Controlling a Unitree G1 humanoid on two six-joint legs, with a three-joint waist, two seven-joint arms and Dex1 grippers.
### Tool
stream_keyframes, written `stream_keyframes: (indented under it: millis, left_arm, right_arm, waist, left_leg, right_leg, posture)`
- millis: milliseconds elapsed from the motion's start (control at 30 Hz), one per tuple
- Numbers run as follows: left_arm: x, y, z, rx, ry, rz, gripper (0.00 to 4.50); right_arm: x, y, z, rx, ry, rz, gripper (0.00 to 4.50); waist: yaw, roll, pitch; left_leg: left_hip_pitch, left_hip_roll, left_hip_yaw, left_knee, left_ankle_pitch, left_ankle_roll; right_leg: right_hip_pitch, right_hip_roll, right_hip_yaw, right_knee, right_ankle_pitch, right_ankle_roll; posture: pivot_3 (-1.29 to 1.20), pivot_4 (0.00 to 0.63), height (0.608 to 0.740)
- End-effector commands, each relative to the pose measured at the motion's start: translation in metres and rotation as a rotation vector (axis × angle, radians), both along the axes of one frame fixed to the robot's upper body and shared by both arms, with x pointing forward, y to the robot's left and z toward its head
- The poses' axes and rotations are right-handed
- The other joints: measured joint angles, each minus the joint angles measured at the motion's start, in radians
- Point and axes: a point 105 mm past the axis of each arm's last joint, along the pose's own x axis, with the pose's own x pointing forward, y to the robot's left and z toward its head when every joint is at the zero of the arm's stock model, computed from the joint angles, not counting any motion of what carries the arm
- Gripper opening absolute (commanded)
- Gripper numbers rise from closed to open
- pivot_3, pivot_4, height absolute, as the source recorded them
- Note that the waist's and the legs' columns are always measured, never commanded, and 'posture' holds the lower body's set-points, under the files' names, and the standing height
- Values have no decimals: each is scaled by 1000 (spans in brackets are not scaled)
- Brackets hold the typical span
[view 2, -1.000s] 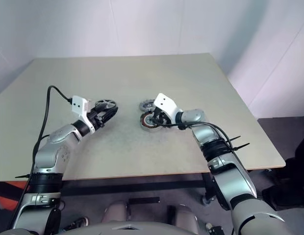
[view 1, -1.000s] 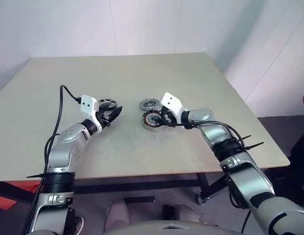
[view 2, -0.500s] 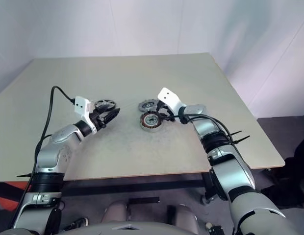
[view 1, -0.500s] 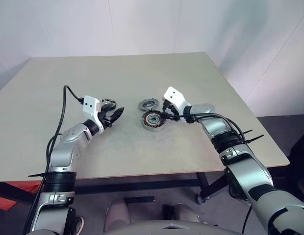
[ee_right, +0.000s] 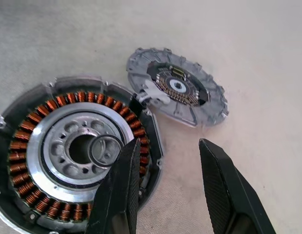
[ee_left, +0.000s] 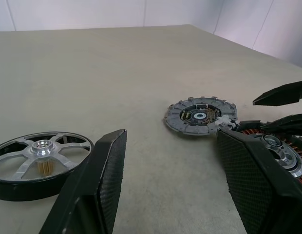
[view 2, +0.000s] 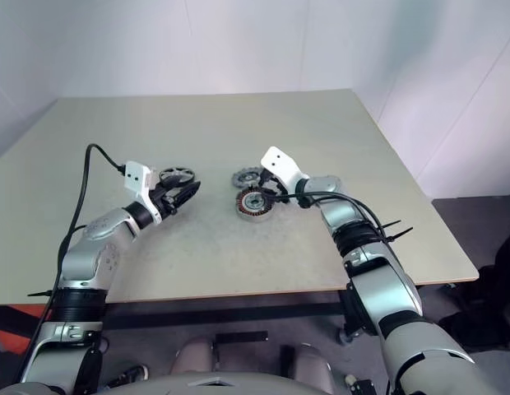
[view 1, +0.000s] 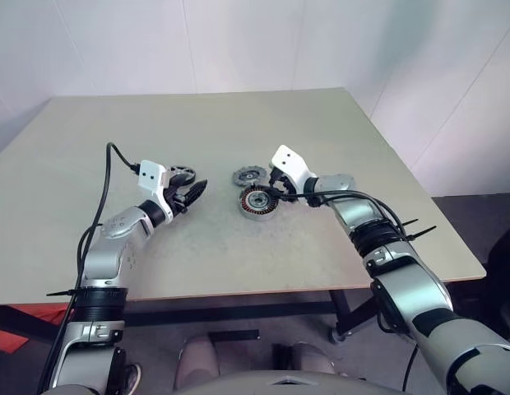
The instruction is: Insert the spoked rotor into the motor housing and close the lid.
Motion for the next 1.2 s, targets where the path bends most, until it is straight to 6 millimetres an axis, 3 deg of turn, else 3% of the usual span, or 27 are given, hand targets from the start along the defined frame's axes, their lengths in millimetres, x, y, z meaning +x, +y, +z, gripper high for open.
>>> stream_keyframes:
  millis: [33, 267, 900, 1200]
  left_arm:
    - [3, 2, 16, 16, -67, 3, 3115]
    - [5, 6, 17, 18, -72, 13, 3115]
    - [3, 5, 16, 11, -70, 19, 3115]
    - [7, 18, 21, 25, -83, 55, 3115]
  right_arm:
    - [-1, 10, 22, 31, -63, 32, 2110]
    - [-9, 15, 21, 14, -74, 57, 2110]
    - [-1, 11, 9, -7, -72, 30, 2110]
    - [-25, 35, -1, 9, -43, 117, 2110]
  waist:
    - [0, 0, 0]
    - [0, 0, 0]
    - [-1, 0, 0]
    - [-1, 0, 0]
  left_leg:
    - [0, 0, 0, 0, 0, 0]
    - [0, 0, 0, 0, 0, 0]
    - [0, 0, 0, 0, 0, 0]
    - [0, 0, 0, 0, 0, 0]
  right_leg:
    - [0, 0, 0, 0, 0, 0]
    - [-1, 0, 0, 0, 0, 0]
    - [-1, 0, 0, 1, 0, 0]
    - [-1, 0, 0, 1, 0, 0]
  posture:
    - [0, 0, 740]
    - [0, 0, 740]
    - [0, 0, 740]
    - [0, 0, 740]
